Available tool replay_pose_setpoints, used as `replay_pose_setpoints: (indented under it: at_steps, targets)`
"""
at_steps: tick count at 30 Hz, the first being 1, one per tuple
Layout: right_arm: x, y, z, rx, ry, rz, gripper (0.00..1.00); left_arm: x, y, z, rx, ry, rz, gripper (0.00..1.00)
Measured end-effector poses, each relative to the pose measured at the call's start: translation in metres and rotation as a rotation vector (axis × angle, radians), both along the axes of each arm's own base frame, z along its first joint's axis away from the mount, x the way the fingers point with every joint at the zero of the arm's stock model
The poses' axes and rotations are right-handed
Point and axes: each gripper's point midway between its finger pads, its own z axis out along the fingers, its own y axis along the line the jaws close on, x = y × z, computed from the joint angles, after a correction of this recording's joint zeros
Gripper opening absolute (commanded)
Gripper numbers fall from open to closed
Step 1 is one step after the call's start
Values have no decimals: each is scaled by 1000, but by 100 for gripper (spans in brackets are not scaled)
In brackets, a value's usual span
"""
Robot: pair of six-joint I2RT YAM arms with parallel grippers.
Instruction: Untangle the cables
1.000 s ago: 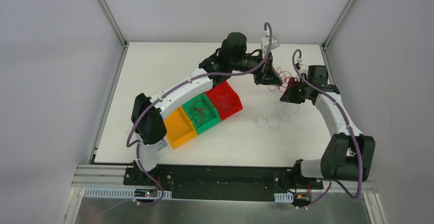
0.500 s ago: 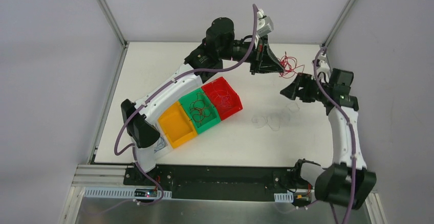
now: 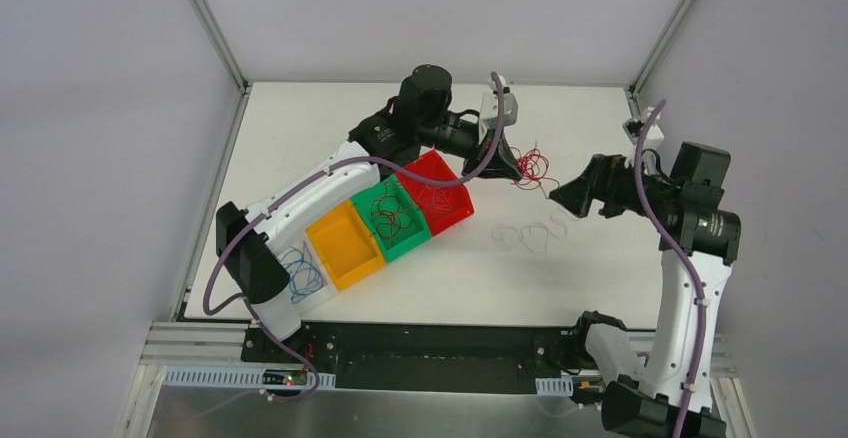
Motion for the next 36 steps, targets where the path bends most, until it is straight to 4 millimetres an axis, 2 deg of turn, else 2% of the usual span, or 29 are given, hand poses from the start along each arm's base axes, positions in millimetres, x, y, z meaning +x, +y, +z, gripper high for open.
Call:
replay_pose_setpoints:
  at_steps: [3, 8, 12, 15, 20, 23, 30, 36]
  targets:
    - [5, 8, 14, 78, 35, 32, 94, -4, 7, 7, -24, -75, -31, 0]
    - [26, 17, 32, 228, 86, 69, 91, -9, 11, 18, -61, -162, -66, 0]
    - [39, 20, 45, 303, 83, 63, 89, -9, 12, 19, -70, -194, -73, 0]
    - [44, 20, 62, 370, 57, 65, 87, -9, 12, 20, -72, -204, -73, 0]
    - [53, 17, 80, 432, 22, 59, 69, -6, 13, 20, -75, -220, -69, 0]
    - [58, 16, 75, 438, 39, 52, 63, -5, 13, 20, -76, -226, -70, 0]
    - [66, 23, 38, 391, 118, 33, 61, -5, 13, 19, -76, -230, -71, 0]
    - [67, 40, 31, 334, 112, 65, 52, -6, 14, 16, -70, -224, -71, 0]
